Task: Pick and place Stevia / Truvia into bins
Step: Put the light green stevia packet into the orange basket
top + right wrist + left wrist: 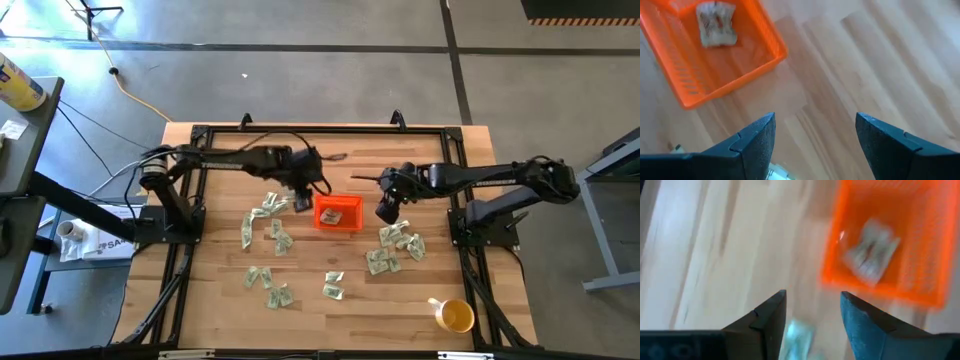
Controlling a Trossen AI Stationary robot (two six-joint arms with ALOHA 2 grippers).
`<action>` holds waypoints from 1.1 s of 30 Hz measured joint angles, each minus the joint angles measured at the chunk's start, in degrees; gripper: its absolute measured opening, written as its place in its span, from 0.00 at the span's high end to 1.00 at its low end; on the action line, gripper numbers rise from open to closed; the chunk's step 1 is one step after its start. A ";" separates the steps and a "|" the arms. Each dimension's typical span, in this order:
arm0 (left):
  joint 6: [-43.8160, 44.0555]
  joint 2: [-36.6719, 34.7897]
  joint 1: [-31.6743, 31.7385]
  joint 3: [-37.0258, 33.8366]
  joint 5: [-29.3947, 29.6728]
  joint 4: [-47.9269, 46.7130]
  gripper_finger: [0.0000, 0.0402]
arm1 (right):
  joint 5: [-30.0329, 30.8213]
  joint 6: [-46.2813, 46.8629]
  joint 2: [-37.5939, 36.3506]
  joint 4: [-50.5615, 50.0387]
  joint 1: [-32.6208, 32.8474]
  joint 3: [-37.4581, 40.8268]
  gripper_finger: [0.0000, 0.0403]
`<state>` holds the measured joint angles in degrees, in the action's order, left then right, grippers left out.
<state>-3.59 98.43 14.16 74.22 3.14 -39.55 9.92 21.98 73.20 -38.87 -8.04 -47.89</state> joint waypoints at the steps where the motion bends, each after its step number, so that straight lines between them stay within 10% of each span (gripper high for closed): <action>1: 0.12 -0.02 1.13 0.00 0.02 -1.77 0.48 | -1.23 -0.93 0.74 0.19 -0.64 0.03 0.35; 15: -1.13 0.02 8.92 -6.87 -4.47 -3.74 0.47 | -6.74 -24.76 7.32 0.36 -8.39 0.05 0.35; 33: -13.75 0.05 13.72 -15.78 -8.84 12.30 0.46 | -8.77 -26.95 9.01 6.89 -13.87 0.05 0.35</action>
<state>-17.34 98.48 27.88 58.43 -5.70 -27.25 1.15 -4.98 82.21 -31.98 -21.91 -47.83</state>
